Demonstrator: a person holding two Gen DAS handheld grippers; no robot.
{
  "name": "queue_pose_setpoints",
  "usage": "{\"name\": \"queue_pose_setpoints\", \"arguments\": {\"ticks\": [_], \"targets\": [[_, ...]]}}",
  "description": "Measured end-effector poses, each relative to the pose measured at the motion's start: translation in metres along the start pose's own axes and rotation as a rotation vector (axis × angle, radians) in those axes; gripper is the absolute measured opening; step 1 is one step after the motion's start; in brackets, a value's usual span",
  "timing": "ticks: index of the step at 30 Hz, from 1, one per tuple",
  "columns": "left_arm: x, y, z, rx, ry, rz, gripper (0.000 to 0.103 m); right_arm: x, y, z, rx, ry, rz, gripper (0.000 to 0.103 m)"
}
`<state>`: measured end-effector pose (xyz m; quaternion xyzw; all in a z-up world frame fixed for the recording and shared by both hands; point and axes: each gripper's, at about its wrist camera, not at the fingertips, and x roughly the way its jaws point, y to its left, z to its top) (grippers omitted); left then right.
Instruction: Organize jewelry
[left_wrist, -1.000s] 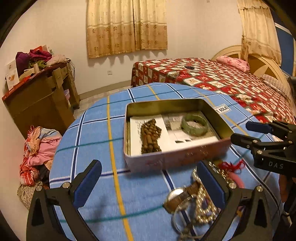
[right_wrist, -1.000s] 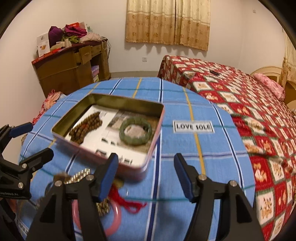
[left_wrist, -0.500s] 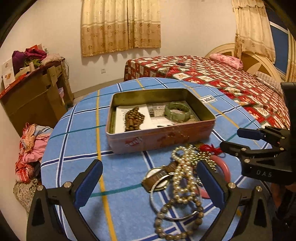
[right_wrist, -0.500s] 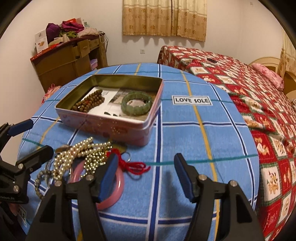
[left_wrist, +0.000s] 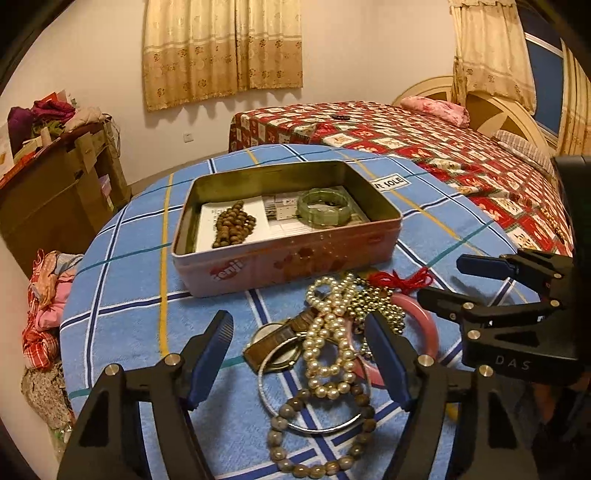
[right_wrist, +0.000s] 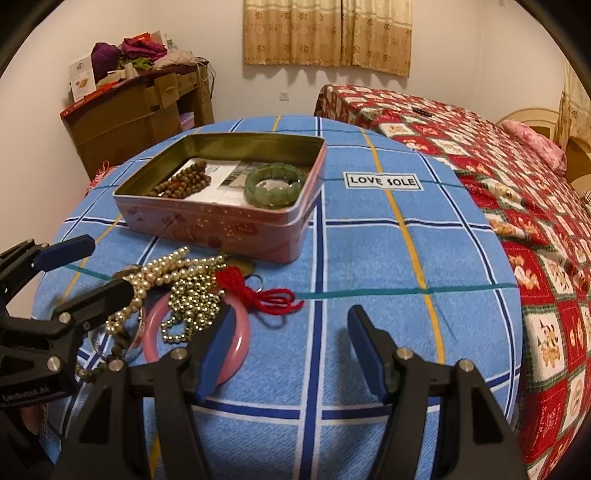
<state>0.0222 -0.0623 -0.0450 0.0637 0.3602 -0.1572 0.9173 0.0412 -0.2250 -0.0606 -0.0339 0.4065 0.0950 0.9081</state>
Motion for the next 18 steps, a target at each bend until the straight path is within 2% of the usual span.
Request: {"name": "queue_pose_setpoints", "arguments": {"ticks": [3, 5, 6, 7, 10, 16, 18], "targets": [[0.007, -0.005, -0.002, 0.019, 0.021, -0.014, 0.055, 0.001, 0.001, -0.001, 0.000, 0.003, 0.003, 0.066], [0.012, -0.007, -0.004, 0.024, 0.042, -0.035, 0.035, 0.001, 0.002, -0.002, -0.001, 0.005, 0.005, 0.066], [0.010, -0.007, -0.004, 0.025, 0.035, -0.037, 0.029, 0.001, 0.003, -0.002, -0.001, 0.006, 0.006, 0.066], [0.008, -0.006, -0.003, 0.015, 0.028, -0.056, 0.017, 0.001, 0.003, -0.002, -0.001, 0.006, 0.007, 0.066], [-0.001, -0.001, 0.001, -0.005, -0.011, -0.090, 0.003, 0.001, 0.003, -0.002, 0.002, 0.005, 0.009, 0.066], [-0.012, 0.008, 0.007, -0.024, -0.037, -0.103, 0.001, 0.001, 0.003, -0.002, 0.004, 0.003, 0.009, 0.066], [-0.012, 0.006, 0.009, -0.028, -0.030, -0.137, 0.001, 0.001, 0.004, -0.002, 0.004, 0.002, 0.007, 0.066]]}}
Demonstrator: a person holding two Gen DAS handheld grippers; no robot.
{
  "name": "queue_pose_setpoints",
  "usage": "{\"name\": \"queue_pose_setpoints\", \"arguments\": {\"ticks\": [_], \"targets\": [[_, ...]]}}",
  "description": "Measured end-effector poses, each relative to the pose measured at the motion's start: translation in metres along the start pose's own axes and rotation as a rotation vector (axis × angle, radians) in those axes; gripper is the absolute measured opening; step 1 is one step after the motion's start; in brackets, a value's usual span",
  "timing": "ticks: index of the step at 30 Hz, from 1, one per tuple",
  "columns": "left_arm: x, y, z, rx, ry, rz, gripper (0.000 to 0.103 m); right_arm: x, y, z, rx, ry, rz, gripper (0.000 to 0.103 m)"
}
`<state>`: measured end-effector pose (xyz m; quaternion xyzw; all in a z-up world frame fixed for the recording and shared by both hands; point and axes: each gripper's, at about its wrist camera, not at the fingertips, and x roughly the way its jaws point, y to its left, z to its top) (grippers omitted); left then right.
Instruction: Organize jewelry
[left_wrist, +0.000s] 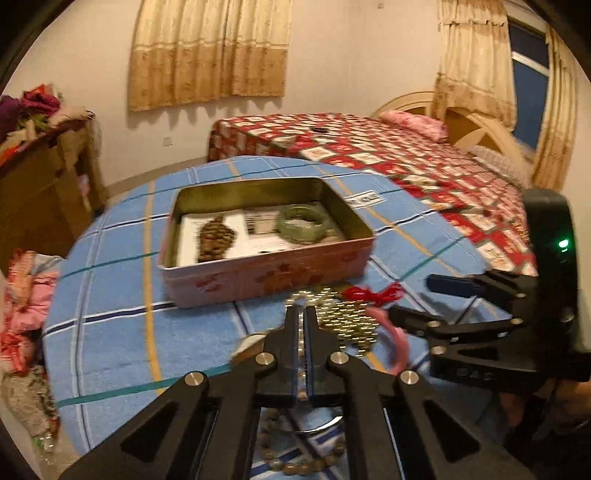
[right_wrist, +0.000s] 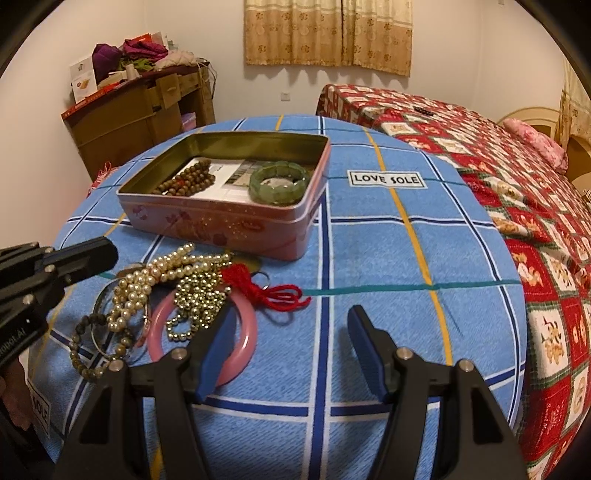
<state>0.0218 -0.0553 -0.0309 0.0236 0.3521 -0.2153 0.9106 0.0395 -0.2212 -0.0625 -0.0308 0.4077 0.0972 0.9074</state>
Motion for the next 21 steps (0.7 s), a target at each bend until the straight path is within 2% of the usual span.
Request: {"name": "queue_pose_setpoints", "arguments": {"ticks": [3, 6, 12, 15, 18, 21], "targets": [[0.004, -0.003, 0.001, -0.023, -0.004, 0.030, 0.002, 0.000, 0.000, 0.000, 0.001, 0.000, -0.001, 0.066], [0.010, -0.003, -0.002, -0.034, 0.025, -0.012, 0.003, -0.001, -0.001, 0.000, 0.002, -0.002, -0.003, 0.066], [0.015, -0.006, -0.004, -0.026, 0.034, 0.009, 0.003, 0.000, -0.003, 0.000, 0.012, -0.003, -0.001, 0.066], [0.019, -0.008, -0.006, -0.019, 0.049, -0.008, 0.004, -0.001, -0.004, 0.000, 0.016, -0.007, -0.002, 0.066], [0.018, -0.007, -0.007, -0.028, 0.034, 0.002, 0.004, -0.002, -0.007, 0.000, 0.026, -0.012, -0.002, 0.066], [0.008, -0.002, -0.003, -0.039, -0.012, 0.076, 0.004, -0.002, -0.008, -0.001, 0.032, -0.014, -0.002, 0.066]]}}
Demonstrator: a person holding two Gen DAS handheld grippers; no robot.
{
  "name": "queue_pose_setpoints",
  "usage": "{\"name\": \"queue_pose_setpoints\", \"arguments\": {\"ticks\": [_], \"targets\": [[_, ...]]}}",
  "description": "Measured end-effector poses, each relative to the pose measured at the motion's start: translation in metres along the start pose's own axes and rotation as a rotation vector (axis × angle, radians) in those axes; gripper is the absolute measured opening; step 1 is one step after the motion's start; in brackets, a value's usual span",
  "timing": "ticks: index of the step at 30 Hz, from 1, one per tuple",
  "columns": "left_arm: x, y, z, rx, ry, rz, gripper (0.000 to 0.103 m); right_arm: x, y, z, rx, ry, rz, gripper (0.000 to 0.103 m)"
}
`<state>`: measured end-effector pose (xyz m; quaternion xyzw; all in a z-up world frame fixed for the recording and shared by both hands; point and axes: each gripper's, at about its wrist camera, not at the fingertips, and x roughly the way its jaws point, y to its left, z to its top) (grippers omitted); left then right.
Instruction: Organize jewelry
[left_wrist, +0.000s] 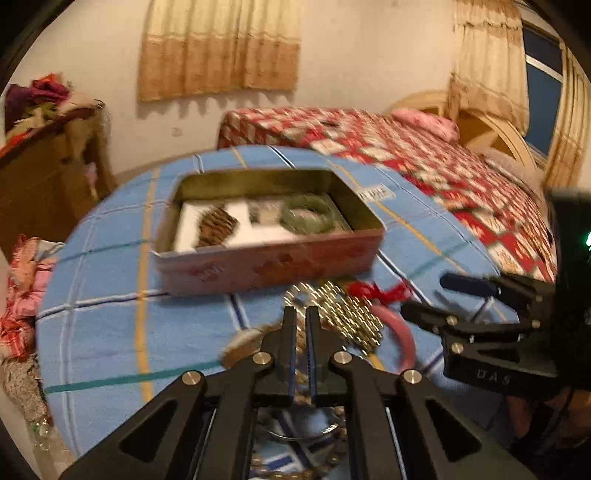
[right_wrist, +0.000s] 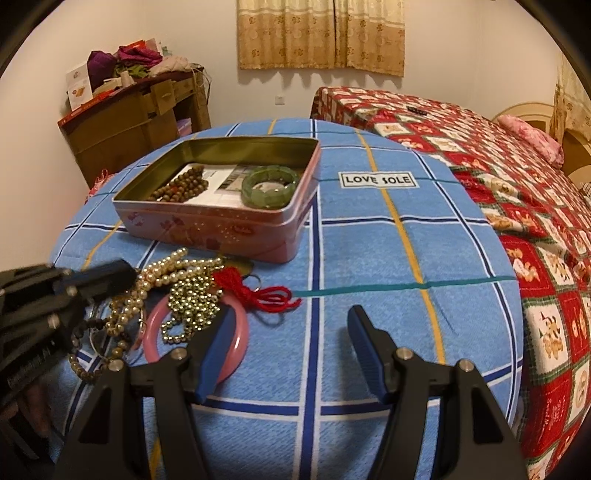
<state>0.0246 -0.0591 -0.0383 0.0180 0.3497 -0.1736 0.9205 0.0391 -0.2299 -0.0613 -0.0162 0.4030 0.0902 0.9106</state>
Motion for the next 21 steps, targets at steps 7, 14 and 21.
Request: {"name": "queue_pose_setpoints", "arguments": {"ticks": [7, 14, 21], "targets": [[-0.019, 0.006, 0.014, -0.013, -0.064, 0.048, 0.005, 0.002, 0.004, -0.001, -0.010, 0.003, 0.003, 0.066], [-0.012, 0.013, 0.009, -0.054, -0.040, 0.095, 0.005, 0.002, 0.003, 0.000, -0.007, 0.001, 0.004, 0.066], [-0.015, 0.012, 0.011, -0.040, -0.079, -0.084, 0.027, 0.000, 0.007, -0.001, -0.010, -0.001, 0.012, 0.066]]}}
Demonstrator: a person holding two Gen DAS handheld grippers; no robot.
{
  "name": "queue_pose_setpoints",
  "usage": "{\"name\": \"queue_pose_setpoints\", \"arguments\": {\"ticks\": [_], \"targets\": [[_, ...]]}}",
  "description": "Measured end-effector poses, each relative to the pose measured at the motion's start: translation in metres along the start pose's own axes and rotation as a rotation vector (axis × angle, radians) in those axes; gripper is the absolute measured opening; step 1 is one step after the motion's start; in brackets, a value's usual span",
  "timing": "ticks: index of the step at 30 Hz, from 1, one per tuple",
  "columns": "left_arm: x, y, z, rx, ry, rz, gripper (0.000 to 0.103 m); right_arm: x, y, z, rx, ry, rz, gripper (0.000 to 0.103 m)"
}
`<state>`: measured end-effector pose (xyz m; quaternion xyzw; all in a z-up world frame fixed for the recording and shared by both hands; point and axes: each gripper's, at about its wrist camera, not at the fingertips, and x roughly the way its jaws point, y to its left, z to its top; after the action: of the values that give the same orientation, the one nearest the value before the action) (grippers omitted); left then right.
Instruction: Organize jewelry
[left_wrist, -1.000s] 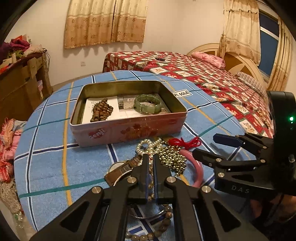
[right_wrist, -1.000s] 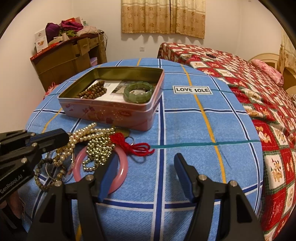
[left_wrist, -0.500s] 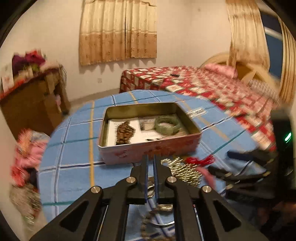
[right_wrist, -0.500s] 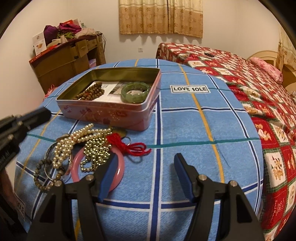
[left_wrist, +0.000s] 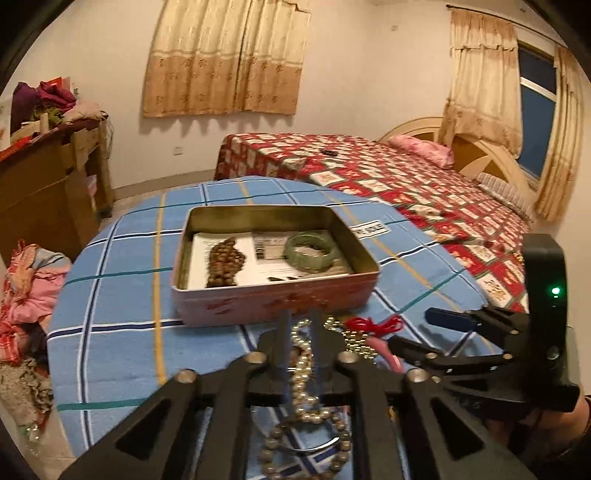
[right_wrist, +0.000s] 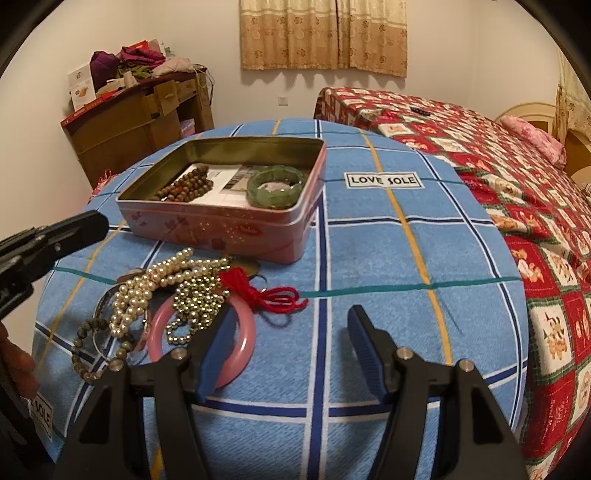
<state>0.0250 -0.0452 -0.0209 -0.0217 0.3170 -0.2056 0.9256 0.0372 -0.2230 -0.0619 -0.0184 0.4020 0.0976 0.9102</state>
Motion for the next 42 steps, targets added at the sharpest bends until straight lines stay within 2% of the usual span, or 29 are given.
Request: {"name": "queue_pose_setpoints", "arguments": {"ticks": [2, 3, 4, 5, 6, 7, 8, 11, 12, 14, 18, 20, 22, 24, 26, 28, 32, 35, 37, 42], "targets": [[0.002, 0.003, -0.003, -0.035, -0.004, -0.013, 0.084, 0.000, 0.000, 0.000, 0.001, 0.001, 0.001, 0.066], [0.005, 0.002, -0.004, -0.034, 0.014, -0.006, 0.097, -0.001, 0.000, 0.000, 0.001, 0.000, 0.002, 0.066], [0.007, 0.000, -0.004, -0.010, 0.028, 0.004, 0.102, 0.000, 0.000, 0.000, 0.001, -0.002, 0.000, 0.066], [0.007, -0.001, -0.004, 0.004, 0.030, 0.039, 0.102, -0.001, -0.001, 0.000, 0.005, -0.005, 0.000, 0.066], [0.006, 0.003, -0.004, -0.018, 0.024, 0.030, 0.102, 0.000, -0.001, 0.000, 0.010, -0.004, 0.002, 0.066], [0.006, 0.006, -0.004, -0.055, 0.032, -0.013, 0.102, 0.000, -0.002, 0.001, 0.012, -0.005, 0.004, 0.066], [0.008, 0.006, -0.004, -0.056, 0.042, -0.005, 0.102, 0.001, -0.002, 0.001, 0.012, -0.006, 0.003, 0.066], [0.016, -0.003, -0.005, 0.030, 0.081, 0.115, 0.102, 0.001, -0.001, 0.001, 0.008, -0.001, 0.007, 0.066], [0.019, -0.004, -0.006, 0.038, 0.098, 0.119, 0.102, 0.000, -0.001, 0.001, 0.008, -0.001, 0.005, 0.066], [0.022, 0.000, -0.010, -0.004, 0.121, 0.133, 0.102, -0.001, -0.001, 0.002, 0.007, -0.003, 0.001, 0.066], [0.025, 0.008, -0.019, -0.021, 0.146, 0.254, 0.102, -0.001, 0.000, 0.001, 0.001, -0.005, 0.001, 0.066], [0.025, 0.016, -0.022, -0.059, 0.160, 0.217, 0.102, -0.001, 0.001, 0.000, -0.003, -0.006, 0.002, 0.066], [0.022, 0.013, -0.023, -0.046, 0.149, 0.191, 0.101, 0.000, 0.002, 0.000, -0.004, -0.003, 0.011, 0.066], [0.017, 0.001, -0.022, 0.005, 0.125, 0.191, 0.088, 0.000, 0.003, -0.001, -0.010, -0.004, 0.013, 0.066], [0.020, -0.009, -0.020, 0.037, 0.142, 0.185, 0.040, 0.000, 0.003, -0.002, -0.009, -0.005, 0.017, 0.066], [0.029, -0.013, -0.024, 0.052, 0.175, 0.174, 0.032, -0.001, 0.001, -0.003, -0.001, -0.010, 0.019, 0.066], [0.030, -0.019, -0.025, 0.046, 0.185, 0.145, 0.032, -0.004, -0.004, -0.003, 0.014, -0.015, 0.028, 0.066], [0.028, -0.024, -0.020, 0.040, 0.171, 0.153, 0.032, -0.005, -0.005, -0.004, 0.018, -0.018, 0.034, 0.066], [0.030, -0.026, -0.017, 0.032, 0.182, 0.158, 0.036, -0.005, -0.006, -0.004, 0.019, -0.018, 0.035, 0.066], [0.038, -0.035, -0.024, 0.066, 0.212, 0.103, 0.038, -0.008, -0.007, -0.006, 0.024, -0.026, 0.043, 0.066]]}}
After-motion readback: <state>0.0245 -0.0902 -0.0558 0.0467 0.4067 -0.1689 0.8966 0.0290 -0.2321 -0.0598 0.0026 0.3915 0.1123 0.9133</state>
